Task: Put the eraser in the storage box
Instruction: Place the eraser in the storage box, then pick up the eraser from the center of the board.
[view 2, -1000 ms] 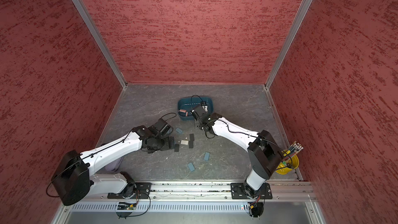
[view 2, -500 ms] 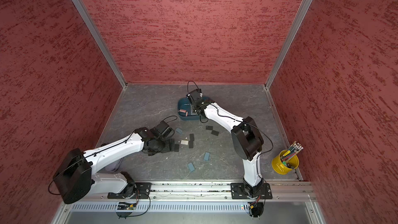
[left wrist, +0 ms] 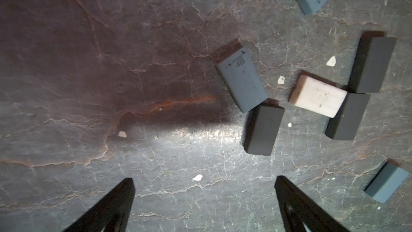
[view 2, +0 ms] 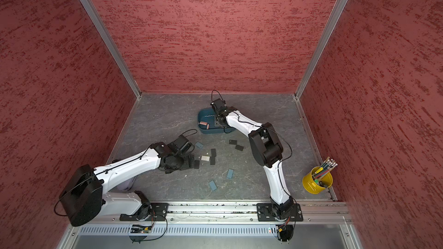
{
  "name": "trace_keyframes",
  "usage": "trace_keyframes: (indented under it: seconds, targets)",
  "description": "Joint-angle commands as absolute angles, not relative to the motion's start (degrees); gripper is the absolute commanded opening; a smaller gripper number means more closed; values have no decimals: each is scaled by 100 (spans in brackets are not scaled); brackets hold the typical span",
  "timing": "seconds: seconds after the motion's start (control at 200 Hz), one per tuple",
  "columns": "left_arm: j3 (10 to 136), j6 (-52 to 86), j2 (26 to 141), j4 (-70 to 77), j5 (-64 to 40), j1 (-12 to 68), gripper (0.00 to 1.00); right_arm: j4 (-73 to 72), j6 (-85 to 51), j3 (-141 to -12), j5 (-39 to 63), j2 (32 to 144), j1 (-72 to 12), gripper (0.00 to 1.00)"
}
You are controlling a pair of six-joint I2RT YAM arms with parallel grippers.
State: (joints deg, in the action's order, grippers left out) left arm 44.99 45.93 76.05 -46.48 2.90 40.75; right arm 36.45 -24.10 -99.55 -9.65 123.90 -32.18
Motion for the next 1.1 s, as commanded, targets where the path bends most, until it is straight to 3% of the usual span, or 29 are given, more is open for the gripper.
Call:
trace_keyframes:
  seconds: [0.0, 0.255, 0.486, 0.661, 0.811, 1.092]
  targets:
    - [4553, 4698, 7736, -4573, 387, 4097, 100, 3721, -2338, -10179, -887, 12424, -3182, 44]
    - [4673, 4789, 7934, -4562, 448, 4097, 100, 3729, -2316, -10112, -868, 12312, -3182, 53]
    - [4855, 4636, 7992, -4544, 537, 4000, 100, 3644, -2335, -9987, -929, 11895, -3182, 79]
    - [5098, 4335, 8171, -4486, 593, 3652, 100, 3223, -2445, -9347, -844, 11061, -3190, 92]
    - [5442, 4109, 8523, -4437, 756, 3385, 100, 2714, -2585, -8450, -705, 10150, -3190, 99]
    - [5935, 3816, 9266, -4190, 782, 2945, 100, 2241, -2733, -6966, -633, 8614, -3203, 99]
